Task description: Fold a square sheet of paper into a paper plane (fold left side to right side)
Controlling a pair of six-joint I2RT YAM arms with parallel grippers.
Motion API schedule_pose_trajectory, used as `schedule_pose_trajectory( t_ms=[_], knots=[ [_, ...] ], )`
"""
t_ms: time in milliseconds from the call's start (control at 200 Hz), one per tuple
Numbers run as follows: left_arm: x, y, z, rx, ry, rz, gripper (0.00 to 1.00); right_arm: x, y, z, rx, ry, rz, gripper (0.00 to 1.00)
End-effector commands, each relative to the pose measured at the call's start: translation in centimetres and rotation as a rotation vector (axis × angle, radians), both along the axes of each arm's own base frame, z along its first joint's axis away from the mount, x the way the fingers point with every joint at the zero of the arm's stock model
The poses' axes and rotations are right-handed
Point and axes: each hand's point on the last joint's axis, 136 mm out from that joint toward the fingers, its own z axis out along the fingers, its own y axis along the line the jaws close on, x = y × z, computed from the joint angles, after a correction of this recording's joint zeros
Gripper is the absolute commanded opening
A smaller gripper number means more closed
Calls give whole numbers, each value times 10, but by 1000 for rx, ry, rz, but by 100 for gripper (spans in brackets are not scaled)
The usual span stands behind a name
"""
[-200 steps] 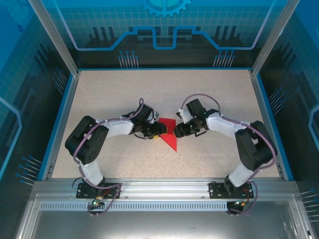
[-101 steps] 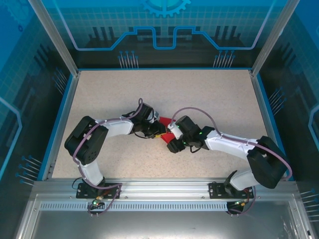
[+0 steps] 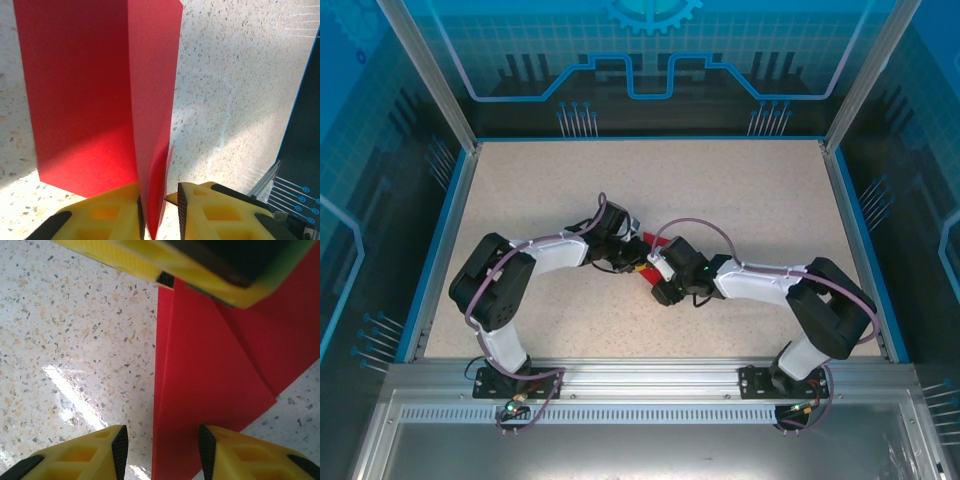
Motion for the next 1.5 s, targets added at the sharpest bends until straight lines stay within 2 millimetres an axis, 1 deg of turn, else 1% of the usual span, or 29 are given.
schedule_pose_trajectory(
  t_ms=[0, 180, 295, 610, 680, 760, 915, 1020, 1175, 1260, 1346, 1491],
  knots=[
    [0, -6, 20, -40, -9, -17, 26, 8, 6, 2, -16, -38, 5, 42],
    [-1, -6, 20, -35, -7, -17, 27, 8, 5, -2, -30, -28, -1, 33],
    [-1, -5, 20, -31, -7, -17, 31, 6, 4, -5, -36, -20, -1, 27],
    [1, 0, 22, -20, -20, -8, 36, -3, -3, -13, -46, 13, -2, 13],
    [3, 1, 23, -18, -25, -5, 37, -5, -4, -13, -44, 18, 1, 12],
    [4, 4, 26, -16, -30, -1, 42, -7, -4, -14, -41, 23, 3, 10],
    [10, 15, 37, -15, -60, 21, 47, -12, -6, -16, -33, 38, 8, 8],
    [13, 25, 45, -19, -82, 43, 54, -16, -8, -17, -27, 43, 13, 7],
    [15, 46, 47, -3, -89, 95, 56, -19, -8, -13, 9, 45, 19, 4],
    [9, 52, 40, 11, -77, 103, 54, -20, -8, -10, 51, 61, 10, 1],
    [2, 54, 31, 10, -55, 103, 48, -21, -6, -5, 118, 85, 8, 0],
    [-10, 49, 11, -14, -10, 92, 36, -26, -3, 0, 201, 150, 23, 0]
  ],
)
